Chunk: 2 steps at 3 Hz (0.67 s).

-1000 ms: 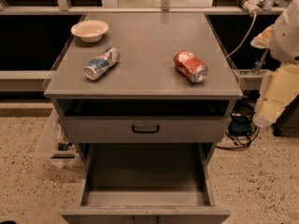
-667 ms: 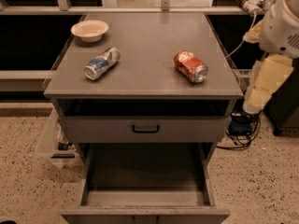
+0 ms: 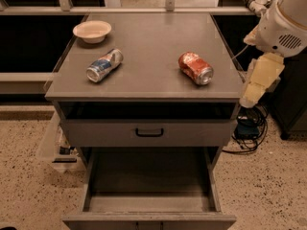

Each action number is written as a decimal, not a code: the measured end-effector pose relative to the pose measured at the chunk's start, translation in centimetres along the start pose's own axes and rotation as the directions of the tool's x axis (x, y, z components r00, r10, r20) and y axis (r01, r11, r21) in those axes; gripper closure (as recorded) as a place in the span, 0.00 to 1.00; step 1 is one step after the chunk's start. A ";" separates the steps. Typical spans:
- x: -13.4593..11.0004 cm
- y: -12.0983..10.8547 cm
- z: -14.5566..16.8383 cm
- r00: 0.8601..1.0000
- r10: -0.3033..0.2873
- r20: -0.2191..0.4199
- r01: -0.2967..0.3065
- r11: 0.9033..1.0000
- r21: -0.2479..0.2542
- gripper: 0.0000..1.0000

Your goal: Place coke can into middle drawer

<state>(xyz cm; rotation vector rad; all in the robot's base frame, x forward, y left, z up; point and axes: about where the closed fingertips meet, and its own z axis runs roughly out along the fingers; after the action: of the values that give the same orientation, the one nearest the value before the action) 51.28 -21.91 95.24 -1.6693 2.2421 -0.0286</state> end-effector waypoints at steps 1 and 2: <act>0.4 -3.2 1.2 0.997 0.072 0.011 -0.072 0.997 0.026 0.00; -0.5 -7.8 2.5 0.987 0.146 0.067 -0.151 0.986 0.072 0.00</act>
Offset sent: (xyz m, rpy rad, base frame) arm 0.1417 -0.0220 -0.0012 0.1532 -0.1321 -0.2407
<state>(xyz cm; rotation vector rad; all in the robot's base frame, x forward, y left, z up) 59.32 -23.40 94.67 -1.4411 2.2831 -0.0267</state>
